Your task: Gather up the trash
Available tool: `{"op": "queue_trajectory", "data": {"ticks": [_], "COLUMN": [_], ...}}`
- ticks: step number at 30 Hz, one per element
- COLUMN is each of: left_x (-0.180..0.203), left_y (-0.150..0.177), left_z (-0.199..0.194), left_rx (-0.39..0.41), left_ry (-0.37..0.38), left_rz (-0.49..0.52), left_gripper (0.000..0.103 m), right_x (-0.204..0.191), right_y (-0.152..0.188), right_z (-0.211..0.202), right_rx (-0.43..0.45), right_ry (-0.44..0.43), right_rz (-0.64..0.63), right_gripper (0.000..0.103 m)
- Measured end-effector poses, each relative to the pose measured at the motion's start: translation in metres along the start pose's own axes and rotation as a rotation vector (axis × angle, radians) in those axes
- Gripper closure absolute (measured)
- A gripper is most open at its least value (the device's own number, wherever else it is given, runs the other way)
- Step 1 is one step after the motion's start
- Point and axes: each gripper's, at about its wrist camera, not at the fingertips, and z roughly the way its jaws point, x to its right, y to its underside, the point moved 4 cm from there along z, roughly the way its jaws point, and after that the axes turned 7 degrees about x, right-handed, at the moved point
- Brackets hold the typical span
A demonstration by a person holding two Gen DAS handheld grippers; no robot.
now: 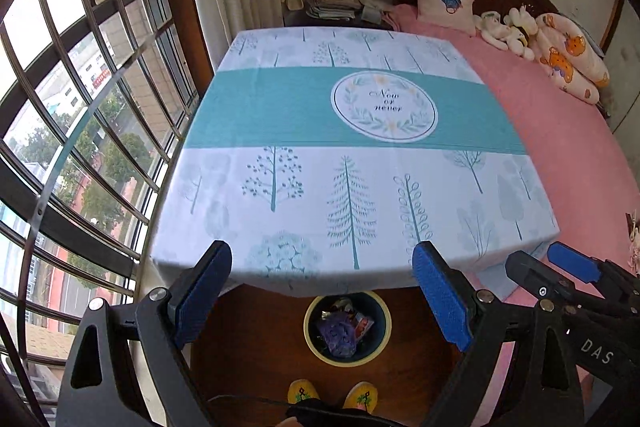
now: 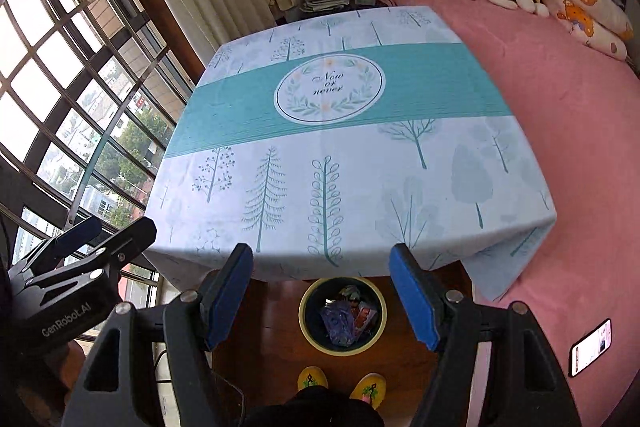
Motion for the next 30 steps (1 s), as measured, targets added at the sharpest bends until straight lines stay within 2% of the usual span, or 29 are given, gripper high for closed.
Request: {"op": "queue_trajectory", "data": {"ticks": [8,30], "left_x": [0.013,0.015], "left_y": [-0.007,-0.016], "left_z": [-0.014,-0.024], "left_rx": [0.031,0.073], "left_ry": [-0.008,-0.007], "left_rz": [0.021,0.012], "left_gripper": [0.012,0.012], "right_x": [-0.005,-0.006], "right_y": [-0.01,-0.013], "right_z": [-0.012,-0.025], "right_rx": [0.052,0.112], "right_ry": [0.024,0.037], "right_rz": [-0.018,-0.026], "right_gripper": [0.032,0.032]}}
